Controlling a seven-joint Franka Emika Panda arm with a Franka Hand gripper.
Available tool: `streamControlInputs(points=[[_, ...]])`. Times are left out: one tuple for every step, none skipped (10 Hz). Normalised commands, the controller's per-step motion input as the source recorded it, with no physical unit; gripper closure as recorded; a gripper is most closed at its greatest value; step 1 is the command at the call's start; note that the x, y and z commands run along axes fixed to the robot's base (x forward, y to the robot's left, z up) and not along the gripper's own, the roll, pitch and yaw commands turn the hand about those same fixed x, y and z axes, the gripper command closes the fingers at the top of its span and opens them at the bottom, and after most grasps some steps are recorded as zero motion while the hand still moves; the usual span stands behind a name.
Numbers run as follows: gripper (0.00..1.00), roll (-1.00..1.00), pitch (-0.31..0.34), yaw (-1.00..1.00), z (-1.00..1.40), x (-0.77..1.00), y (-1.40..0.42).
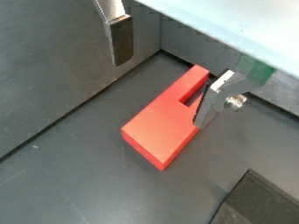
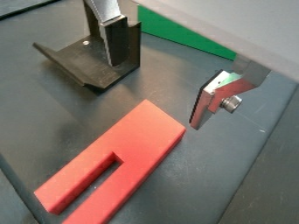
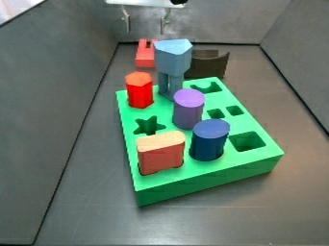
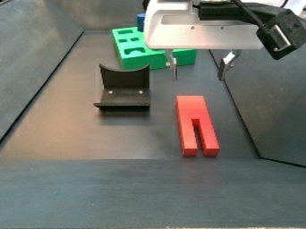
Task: Pick up the double-square object. Move up. Rotate the double-square object. Place the double-square object on the fixture. Regrasp the double-square object. Move to above the board. Insert the double-square object.
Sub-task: Rotate the double-square object.
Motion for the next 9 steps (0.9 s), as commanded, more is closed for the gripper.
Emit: streamControlInputs(points=[[0.00,0.00,0.000,0.00,-1.00,0.00,0.00],[0.00,0.00,-0.003,-0.05,-1.00,0.00,0.00],[0.00,-0.01,-0.027,-0.05,-1.00,0.02,0.00],[0.00,-0.03,-0.035,-0.04,-1.00,0.02,0.00],[0.00,-0.06,-0.045,-0.02,-1.00,0.03,0.01],[0.00,-0.08,-0.050,-0.01,-1.00,0.04,0.01],[0.00,-0.10,-0.053,0.00,-0.93,0.05,0.01],[0.00,-0.11,-0.054,0.00,-0.86,0.05,0.02],[0.00,-0.13,-0.060,0.00,-0.72,0.05,0.02]])
